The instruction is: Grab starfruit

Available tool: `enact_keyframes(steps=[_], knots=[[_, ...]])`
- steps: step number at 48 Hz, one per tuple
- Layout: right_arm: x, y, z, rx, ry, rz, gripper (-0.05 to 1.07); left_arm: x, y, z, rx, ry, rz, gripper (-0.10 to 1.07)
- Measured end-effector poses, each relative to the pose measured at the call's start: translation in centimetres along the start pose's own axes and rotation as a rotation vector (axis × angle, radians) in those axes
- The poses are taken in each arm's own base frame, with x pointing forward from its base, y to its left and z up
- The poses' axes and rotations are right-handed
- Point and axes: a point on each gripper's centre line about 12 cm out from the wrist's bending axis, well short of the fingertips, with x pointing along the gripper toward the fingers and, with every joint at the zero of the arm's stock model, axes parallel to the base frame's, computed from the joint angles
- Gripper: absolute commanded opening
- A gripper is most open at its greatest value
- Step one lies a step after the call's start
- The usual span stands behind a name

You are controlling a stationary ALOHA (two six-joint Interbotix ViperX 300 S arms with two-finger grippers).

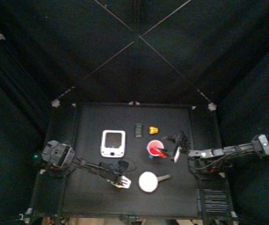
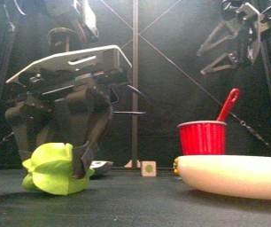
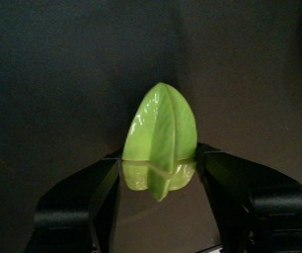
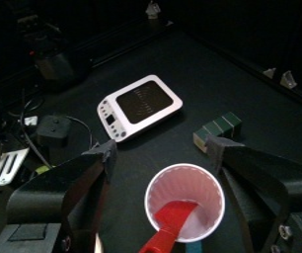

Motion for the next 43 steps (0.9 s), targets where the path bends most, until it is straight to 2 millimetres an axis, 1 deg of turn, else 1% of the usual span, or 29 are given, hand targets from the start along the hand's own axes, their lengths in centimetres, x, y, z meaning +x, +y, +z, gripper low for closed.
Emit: enact_keyframes(steps=[9, 22, 43], knots=[[0.0, 0.0, -0.1, -0.001, 0.002, 0.001, 1.01, -0.2, 0.0, 0.0, 0.003, -0.004, -0.001, 0.76], [0.0, 0.0, -0.1, 0.003, 0.006, -0.001, 1.01, -1.8, 0.1, 0.3, 0.024, -0.03, -0.016, 0.76], [0.0, -0.1, -0.3, 0.003, 0.011, -0.004, 1.01, -1.8, 0.2, 0.4, 0.029, -0.034, -0.009, 0.76]])
